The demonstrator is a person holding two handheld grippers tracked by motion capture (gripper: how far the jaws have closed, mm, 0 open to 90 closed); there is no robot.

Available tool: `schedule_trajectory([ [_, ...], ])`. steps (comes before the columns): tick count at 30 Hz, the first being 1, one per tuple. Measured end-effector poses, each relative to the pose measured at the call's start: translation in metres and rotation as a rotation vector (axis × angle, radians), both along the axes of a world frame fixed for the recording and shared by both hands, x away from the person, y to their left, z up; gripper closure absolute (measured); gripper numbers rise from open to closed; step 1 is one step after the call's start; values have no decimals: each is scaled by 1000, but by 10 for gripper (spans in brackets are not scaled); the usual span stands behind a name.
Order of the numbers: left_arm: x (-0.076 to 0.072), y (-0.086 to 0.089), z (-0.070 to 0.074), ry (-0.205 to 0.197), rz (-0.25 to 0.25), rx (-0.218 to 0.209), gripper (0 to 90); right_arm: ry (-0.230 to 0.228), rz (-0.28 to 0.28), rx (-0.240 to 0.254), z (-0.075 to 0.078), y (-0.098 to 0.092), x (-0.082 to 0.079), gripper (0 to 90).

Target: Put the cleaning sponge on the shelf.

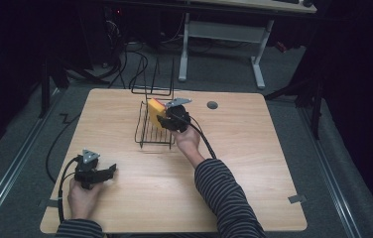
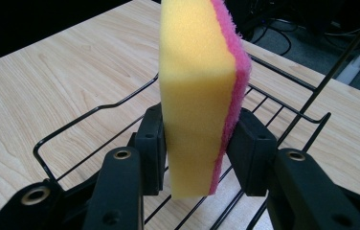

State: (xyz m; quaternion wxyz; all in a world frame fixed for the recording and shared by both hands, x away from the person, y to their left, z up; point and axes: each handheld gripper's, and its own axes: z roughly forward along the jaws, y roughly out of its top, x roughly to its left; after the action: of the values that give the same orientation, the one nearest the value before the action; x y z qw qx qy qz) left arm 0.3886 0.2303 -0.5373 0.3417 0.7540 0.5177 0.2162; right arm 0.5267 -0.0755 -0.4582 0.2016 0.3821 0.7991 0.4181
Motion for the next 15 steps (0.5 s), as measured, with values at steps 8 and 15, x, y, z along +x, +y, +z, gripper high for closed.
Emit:
schedule_trajectory([
  [8,0,0,0,0,0,1,232,10,1,6,-1,-2,-1,608],
  [15,0,0,0,0,0,0,232,24,-4,18,-1,-3,-1,591],
])
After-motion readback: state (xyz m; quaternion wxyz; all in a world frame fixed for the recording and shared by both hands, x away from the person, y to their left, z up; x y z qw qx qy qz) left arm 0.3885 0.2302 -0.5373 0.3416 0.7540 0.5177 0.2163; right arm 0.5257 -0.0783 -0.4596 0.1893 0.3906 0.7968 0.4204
